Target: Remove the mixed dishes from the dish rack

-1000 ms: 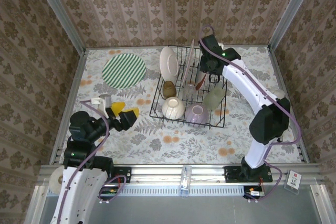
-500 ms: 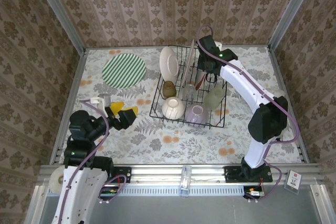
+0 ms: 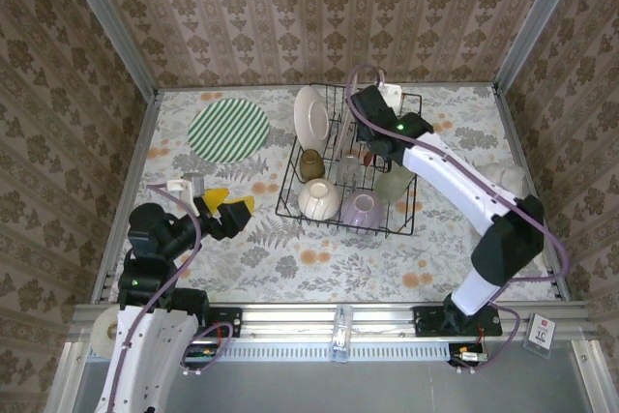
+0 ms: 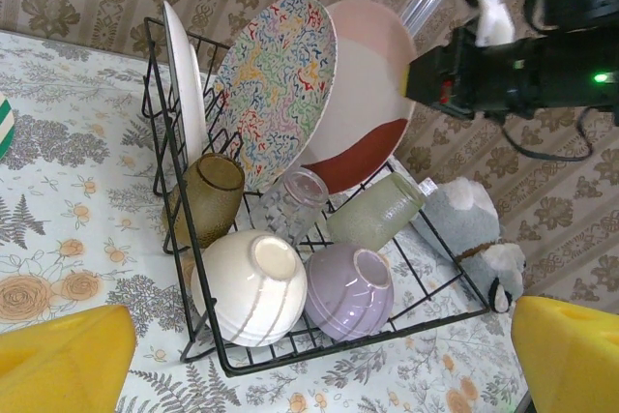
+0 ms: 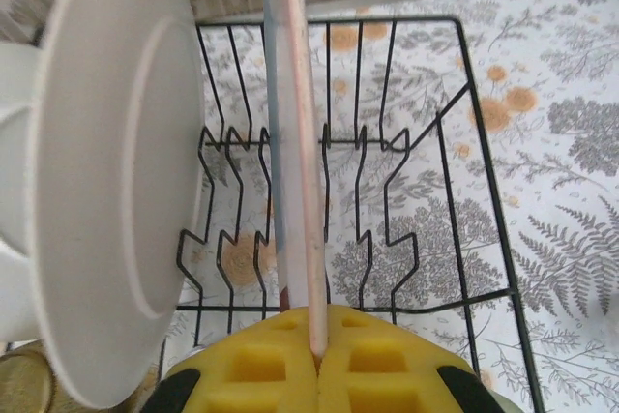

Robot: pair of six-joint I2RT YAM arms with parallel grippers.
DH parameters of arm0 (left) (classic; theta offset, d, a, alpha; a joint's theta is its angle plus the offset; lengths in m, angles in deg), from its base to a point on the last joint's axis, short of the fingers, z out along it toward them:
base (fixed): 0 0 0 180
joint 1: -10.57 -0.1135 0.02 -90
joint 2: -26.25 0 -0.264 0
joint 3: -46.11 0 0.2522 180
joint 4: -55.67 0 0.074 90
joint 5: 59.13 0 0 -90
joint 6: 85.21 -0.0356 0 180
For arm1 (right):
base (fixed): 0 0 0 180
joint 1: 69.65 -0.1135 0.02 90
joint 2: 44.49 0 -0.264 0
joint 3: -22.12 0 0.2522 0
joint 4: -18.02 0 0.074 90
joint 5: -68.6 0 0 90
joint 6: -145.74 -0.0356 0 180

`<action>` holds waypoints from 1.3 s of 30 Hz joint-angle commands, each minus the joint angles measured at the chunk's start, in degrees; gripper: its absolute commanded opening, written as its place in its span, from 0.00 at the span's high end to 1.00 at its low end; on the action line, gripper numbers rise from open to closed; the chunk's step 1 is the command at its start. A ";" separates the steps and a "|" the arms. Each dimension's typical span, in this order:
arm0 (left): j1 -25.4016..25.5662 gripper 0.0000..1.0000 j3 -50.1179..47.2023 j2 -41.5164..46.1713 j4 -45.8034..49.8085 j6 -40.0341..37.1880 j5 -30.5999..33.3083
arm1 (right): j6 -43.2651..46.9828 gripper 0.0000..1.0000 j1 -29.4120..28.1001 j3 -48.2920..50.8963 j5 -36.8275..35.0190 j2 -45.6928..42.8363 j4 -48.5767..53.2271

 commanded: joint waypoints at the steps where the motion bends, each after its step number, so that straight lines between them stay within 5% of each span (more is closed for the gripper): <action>1: -0.48 0.00 -0.38 -0.40 -1.24 0.52 -0.07 | 1.87 1.00 0.04 -0.12 -4.24 -5.24 -3.72; 13: -0.64 0.00 -0.28 -1.60 -0.74 0.67 0.06 | 7.01 1.00 0.88 5.16 -1.36 -20.04 -3.33; 29: -1.47 0.00 -1.01 -4.17 -6.62 5.56 0.85 | -0.51 1.00 14.79 12.33 35.90 -37.72 5.61; 39: -0.96 0.00 -2.34 -15.85 -22.22 13.19 -9.23 | -3.37 1.00 15.97 18.09 52.94 -43.58 12.98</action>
